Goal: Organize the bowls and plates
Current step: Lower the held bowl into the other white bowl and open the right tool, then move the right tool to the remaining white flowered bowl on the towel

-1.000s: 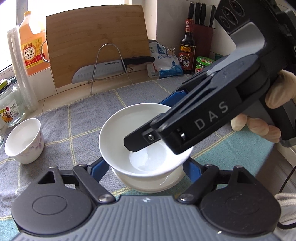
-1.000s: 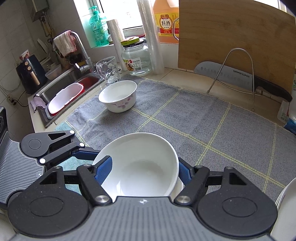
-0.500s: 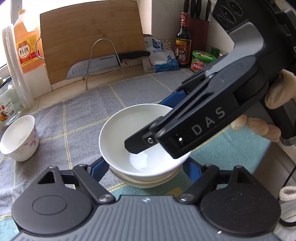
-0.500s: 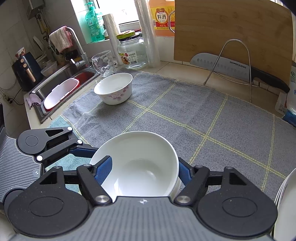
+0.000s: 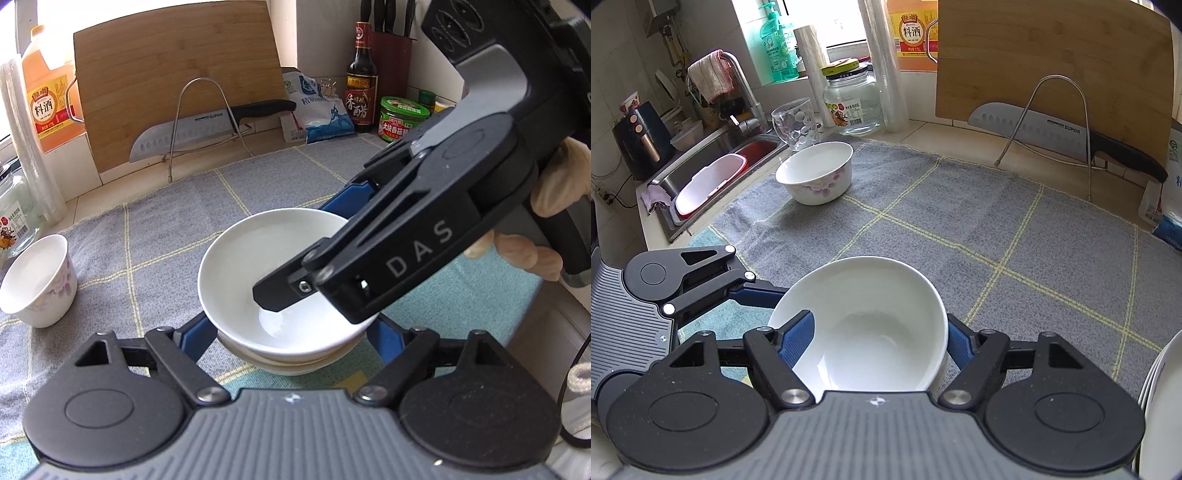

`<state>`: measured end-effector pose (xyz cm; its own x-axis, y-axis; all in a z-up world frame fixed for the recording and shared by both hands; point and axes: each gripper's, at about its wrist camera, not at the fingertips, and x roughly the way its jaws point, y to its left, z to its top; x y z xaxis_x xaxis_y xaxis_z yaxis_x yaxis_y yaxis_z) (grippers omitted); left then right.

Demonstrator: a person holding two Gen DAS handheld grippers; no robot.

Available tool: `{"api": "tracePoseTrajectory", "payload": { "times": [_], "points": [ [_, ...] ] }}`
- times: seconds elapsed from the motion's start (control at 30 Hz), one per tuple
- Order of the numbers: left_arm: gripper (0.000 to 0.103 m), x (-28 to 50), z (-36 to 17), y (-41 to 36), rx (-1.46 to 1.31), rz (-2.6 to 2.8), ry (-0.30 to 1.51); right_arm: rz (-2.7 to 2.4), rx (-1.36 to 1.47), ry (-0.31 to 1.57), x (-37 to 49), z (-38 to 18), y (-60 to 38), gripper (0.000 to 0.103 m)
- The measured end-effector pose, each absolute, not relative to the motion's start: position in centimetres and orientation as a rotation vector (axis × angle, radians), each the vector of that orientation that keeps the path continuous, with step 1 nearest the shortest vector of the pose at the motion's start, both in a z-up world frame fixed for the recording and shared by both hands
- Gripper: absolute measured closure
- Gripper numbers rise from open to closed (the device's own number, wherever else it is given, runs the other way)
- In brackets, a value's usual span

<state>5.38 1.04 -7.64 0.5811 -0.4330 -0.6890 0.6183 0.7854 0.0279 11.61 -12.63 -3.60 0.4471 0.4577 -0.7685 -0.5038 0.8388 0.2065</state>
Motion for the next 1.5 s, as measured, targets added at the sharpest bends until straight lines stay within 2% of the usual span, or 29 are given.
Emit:
{"api": "tracePoseTrajectory", "payload": {
  "times": [0.13, 0.37, 0.47, 1.1, 1.5],
  "points": [
    [0.011, 5.5, -7.8, 0.9, 0.286, -0.619, 0.723, 0.595, -0.059, 0.935, 11.5, -3.7, -12.6, 0.021],
    [0.007, 5.4, -7.8, 1.3, 0.273, -0.628, 0.728, 0.59, -0.065, 0.916, 11.1, -3.5, -12.7, 0.003],
    [0.006, 5.1, -7.7, 1.5, 0.27, -0.638, 0.731, 0.583, -0.075, 0.9, 10.9, -3.2, -12.6, 0.0],
    [0.006, 5.4, -5.6, 8.7, 0.208, -0.506, 0.678, 0.587, -0.089, 0.821, 13.1, -0.6, -9.4, 0.0],
    [0.006, 8.8, -6.3, 15.6, 0.18, -0.388, 0.635, 0.555, -0.273, 0.778, 16.5, 0.6, -1.9, 0.0]
  ]
}}
